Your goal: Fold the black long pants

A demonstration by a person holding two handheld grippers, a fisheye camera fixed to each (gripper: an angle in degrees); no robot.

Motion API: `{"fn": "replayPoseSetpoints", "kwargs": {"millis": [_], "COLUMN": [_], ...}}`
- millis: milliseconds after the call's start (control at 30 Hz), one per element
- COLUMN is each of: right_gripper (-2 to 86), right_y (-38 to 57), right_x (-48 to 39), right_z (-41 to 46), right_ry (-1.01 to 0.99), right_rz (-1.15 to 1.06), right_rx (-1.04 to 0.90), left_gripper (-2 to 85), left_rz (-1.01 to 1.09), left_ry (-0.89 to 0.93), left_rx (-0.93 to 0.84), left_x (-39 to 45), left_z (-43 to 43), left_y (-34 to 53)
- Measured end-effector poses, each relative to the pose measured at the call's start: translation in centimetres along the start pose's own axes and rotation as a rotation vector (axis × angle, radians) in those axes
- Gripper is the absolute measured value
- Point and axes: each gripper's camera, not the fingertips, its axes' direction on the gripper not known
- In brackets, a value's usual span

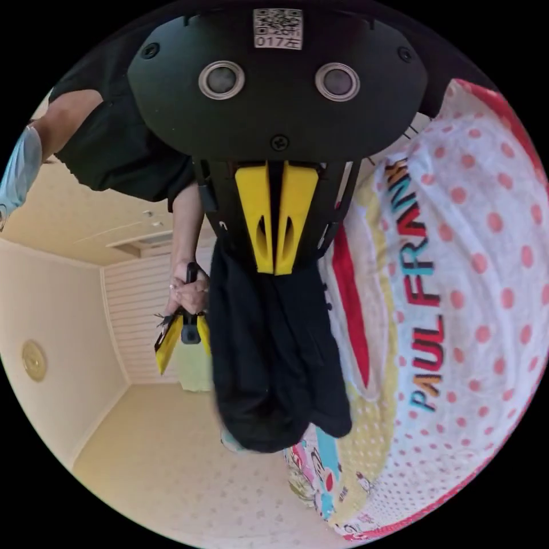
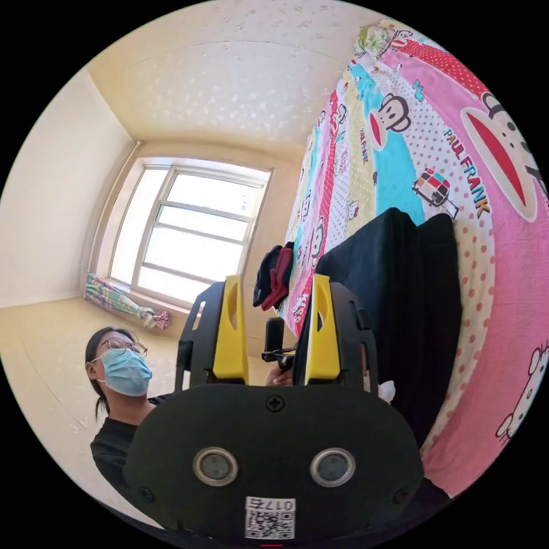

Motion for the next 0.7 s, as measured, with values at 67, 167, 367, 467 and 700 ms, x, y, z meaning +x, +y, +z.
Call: {"fn": "replayPoseSetpoints", "kwargs": {"millis": [67,167,367,467,700], "right_gripper": [16.8,18.2,26.8,26.7,22.3], "right_y": [0.5,2.9,9.7,14.0,18.9], "right_x": [-1.6,-3.8,1.5,4.1,6.9], "right_z": [-0.8,-3.1,-3.7,-4.7,-5.7], "right_ry": [0.028,0.264,0.695,0.545,0.270], "right_rz": [-0.071,-0.124,-0.018,-0.018,0.092], "right_rx": [0.046,0.094,-0.062,-0.009,-0.056], "left_gripper": [4.2,17.6,23.1,23.0,17.5], "left_rz": [0.040,0.043,-0.002,-0.012,-0.115], "left_ry": [-0.055,-0.162,-0.164,-0.168,-0.103], "left_rx": [0.094,0.172,0.133,0.037,0.051], "left_x": [1.2,2.7,3.4,4.2,2.9], "left_z": [-3.1,-5.9,-4.1,-1.7,-2.0], "left_y": [-0.1,-0.7,-0.6,-0.1,3.9]}}
